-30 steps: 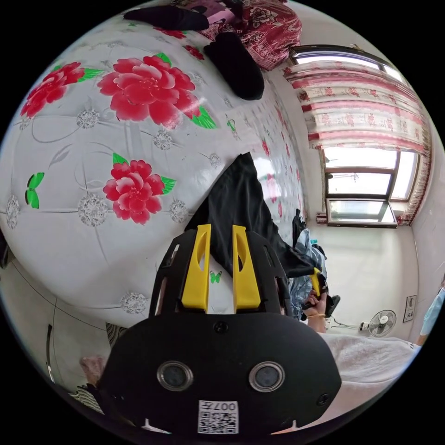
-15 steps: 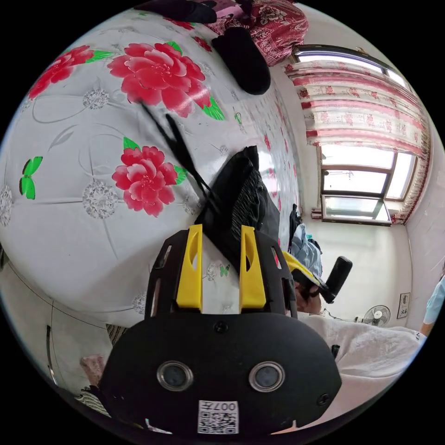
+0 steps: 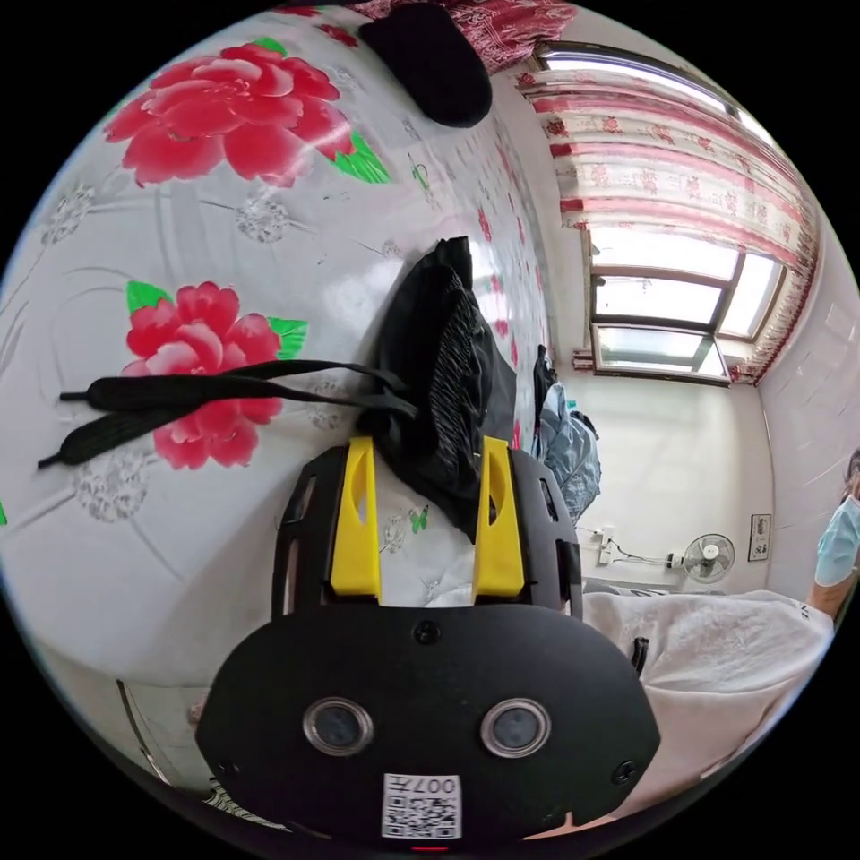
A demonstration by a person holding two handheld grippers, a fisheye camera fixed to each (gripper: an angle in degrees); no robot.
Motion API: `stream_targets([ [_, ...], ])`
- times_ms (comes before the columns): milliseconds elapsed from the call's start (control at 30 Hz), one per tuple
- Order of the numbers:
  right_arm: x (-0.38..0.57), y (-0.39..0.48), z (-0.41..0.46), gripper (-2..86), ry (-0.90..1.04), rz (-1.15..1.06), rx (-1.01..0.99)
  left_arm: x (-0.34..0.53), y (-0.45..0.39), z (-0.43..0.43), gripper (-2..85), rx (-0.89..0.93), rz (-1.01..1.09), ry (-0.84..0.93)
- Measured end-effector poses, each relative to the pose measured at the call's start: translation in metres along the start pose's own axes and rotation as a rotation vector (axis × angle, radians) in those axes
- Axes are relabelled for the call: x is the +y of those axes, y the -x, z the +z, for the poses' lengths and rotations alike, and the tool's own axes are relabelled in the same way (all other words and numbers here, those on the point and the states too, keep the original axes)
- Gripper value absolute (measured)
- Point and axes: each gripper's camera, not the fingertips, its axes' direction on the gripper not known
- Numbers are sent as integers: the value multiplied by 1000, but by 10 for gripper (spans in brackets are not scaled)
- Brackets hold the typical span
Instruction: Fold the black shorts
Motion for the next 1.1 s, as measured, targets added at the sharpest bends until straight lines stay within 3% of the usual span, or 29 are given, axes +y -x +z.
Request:
stream_targets([
  [133,-11,12,26,54,113,-54,-17,-12,5,10,56,-5,-3,66],
  [333,-40,85,21,8,82,-157,-156,-62,-39,-8,38,85,80,60],
  [533,-120,240,35,0,33,-379,-238,-198,-131,-57,34,197,258,-23],
  [667,-164,370,72,-1,7,-594,-269,-284,-205,-129,34,207,438,-177],
  [767,-185,436,124,1,13,-673,-278,-319,-230,-179,38,126,487,-300],
  [867,-202,460,197,7,24,-666,-242,-337,-215,-210,46,13,388,-379],
  [1000,-205,417,286,20,55,-623,-11,-322,-141,-218,67,-334,136,-421],
  [1100,-176,345,309,27,129,-546,164,-268,-99,-192,81,-485,152,-347],
])
